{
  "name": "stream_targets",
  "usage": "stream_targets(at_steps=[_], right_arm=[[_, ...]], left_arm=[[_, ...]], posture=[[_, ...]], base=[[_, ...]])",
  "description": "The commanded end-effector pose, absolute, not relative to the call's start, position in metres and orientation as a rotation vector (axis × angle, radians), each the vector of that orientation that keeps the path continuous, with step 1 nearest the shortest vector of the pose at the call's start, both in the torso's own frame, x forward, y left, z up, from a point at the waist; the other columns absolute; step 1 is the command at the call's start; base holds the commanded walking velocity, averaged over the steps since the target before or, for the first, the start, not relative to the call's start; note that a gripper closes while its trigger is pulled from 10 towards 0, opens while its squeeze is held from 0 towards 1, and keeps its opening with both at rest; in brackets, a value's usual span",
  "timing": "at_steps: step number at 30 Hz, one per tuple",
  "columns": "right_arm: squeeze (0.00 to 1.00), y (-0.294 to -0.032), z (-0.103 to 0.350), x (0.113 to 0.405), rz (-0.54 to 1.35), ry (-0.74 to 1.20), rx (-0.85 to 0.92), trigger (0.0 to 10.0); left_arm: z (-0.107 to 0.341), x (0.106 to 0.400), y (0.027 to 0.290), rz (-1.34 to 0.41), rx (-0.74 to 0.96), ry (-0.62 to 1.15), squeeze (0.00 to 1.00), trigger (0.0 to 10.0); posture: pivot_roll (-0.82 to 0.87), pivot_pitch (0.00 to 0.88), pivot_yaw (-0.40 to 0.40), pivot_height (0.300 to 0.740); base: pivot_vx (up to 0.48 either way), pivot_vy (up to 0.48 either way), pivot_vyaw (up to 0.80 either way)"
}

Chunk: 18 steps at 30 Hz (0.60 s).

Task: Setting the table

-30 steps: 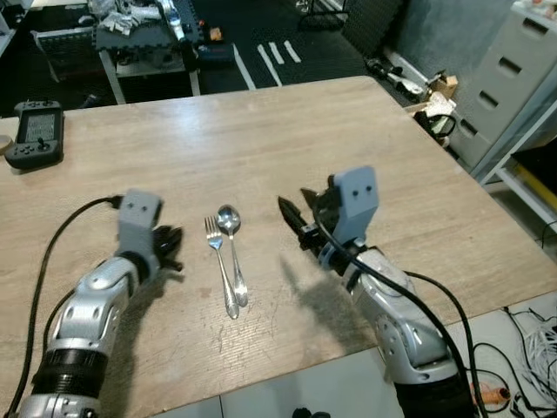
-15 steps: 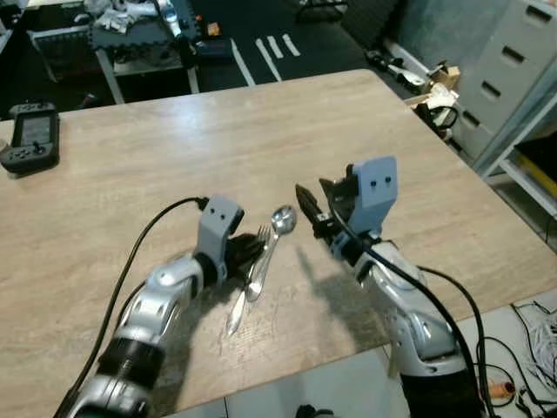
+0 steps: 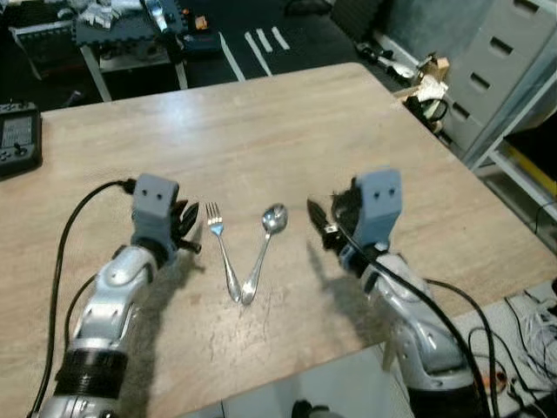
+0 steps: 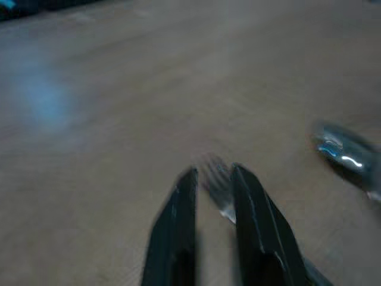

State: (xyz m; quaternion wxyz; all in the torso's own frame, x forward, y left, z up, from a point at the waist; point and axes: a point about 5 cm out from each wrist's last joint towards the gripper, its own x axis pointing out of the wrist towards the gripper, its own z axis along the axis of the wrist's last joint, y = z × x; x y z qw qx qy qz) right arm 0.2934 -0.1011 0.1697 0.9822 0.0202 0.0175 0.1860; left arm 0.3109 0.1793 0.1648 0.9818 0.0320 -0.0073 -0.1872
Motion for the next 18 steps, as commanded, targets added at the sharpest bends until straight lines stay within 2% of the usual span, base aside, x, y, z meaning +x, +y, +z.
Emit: stream_targets(at_steps=[1,7,9,11,15,18], right_arm=[[0.00,-0.097,0.161,0.288,0.417,0.082,0.025,10.0],[0.00,-0.084,0.148,0.279,0.474,0.190,0.105,10.0],[0.00,-0.075,0.145,0.279,0.479,0.212,0.251,10.0],[0.00,-0.075,0.145,0.279,0.479,0.212,0.251,10.0],[0.00,-0.047,0.145,0.292,0.529,0.215,0.309,10.0],[0.00,-0.040,0.145,0.296,0.538,0.219,0.309,10.0]], left_arm=[[0.162,0.295,0.174,-0.460,0.088,0.006,0.00,10.0],[0.162,0.279,0.174,-0.442,0.159,-0.016,0.00,10.0],[0.168,0.271,0.184,-0.405,0.251,-0.035,0.00,10.0],[0.168,0.271,0.184,-0.405,0.251,-0.035,0.00,10.0],[0.177,0.270,0.212,-0.223,0.317,-0.059,0.00,10.0],[0.180,0.269,0.217,-0.185,0.323,-0.067,0.00,10.0]], posture=[[0.02,0.116,0.053,0.740],[0.02,0.106,0.049,0.740],[0.02,0.102,0.049,0.740],[0.02,0.102,0.049,0.740],[0.06,0.094,0.047,0.740],[0.06,0.093,0.046,0.740]], base=[[0.000,0.000,0.00],[0.000,0.000,0.00],[0.000,0.000,0.00],[0.000,0.000,0.00],[0.000,0.000,0.00],[0.000,0.000,0.00]])
